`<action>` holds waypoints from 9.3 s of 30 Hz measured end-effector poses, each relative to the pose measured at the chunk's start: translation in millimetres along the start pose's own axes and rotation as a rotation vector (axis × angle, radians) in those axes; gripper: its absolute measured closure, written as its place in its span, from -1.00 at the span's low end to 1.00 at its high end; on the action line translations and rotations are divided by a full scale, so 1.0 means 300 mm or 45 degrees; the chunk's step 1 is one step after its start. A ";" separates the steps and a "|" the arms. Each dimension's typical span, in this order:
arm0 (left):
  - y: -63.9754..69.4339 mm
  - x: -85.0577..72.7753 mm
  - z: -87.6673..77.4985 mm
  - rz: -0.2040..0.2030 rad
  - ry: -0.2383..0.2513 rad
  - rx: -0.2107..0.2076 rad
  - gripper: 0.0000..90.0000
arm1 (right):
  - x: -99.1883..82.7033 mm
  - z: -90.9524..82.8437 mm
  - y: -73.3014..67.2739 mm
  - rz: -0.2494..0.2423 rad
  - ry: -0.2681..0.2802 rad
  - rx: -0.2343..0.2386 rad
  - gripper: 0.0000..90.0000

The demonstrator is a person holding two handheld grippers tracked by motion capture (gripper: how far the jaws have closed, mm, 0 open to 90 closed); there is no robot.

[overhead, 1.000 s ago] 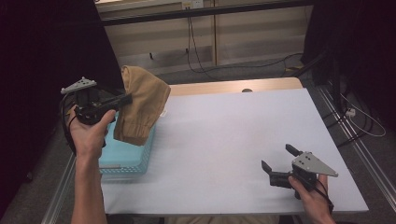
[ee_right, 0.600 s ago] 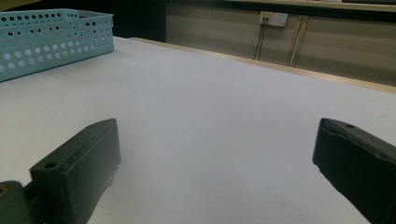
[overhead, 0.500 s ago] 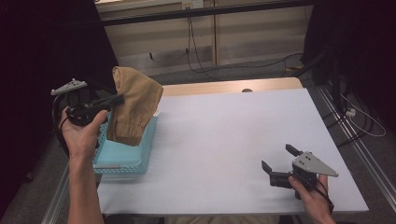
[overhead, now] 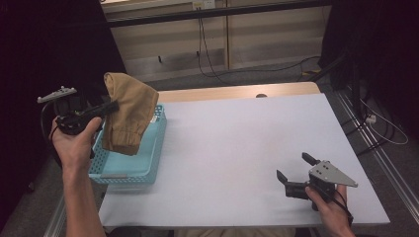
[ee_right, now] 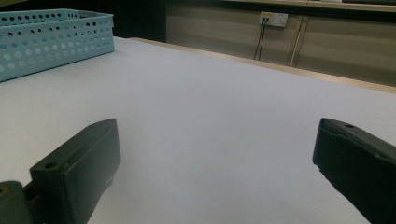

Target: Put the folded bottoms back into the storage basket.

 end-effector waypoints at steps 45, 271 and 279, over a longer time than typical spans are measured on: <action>-0.155 -0.100 0.119 -0.115 -0.152 0.108 0.92 | 0.000 0.000 -0.002 -0.003 -0.001 0.004 -0.98; -0.372 -0.326 0.135 0.045 -0.047 0.342 -0.84 | 0.005 -0.004 -0.009 0.000 0.011 0.025 -0.99; -0.299 -0.328 0.066 0.068 0.023 0.282 -0.87 | 0.004 0.000 -0.006 0.008 0.008 0.018 -0.98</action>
Point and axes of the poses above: each handheld gripper's, and its own axes: z roughly forward along the jaws, x roughly out of its top, y roughly to its right, the point moved 9 cm from there along z, roughly forward along the jaws, and after that the axes turned 8 degrees about -y, right-handed, at the moved point
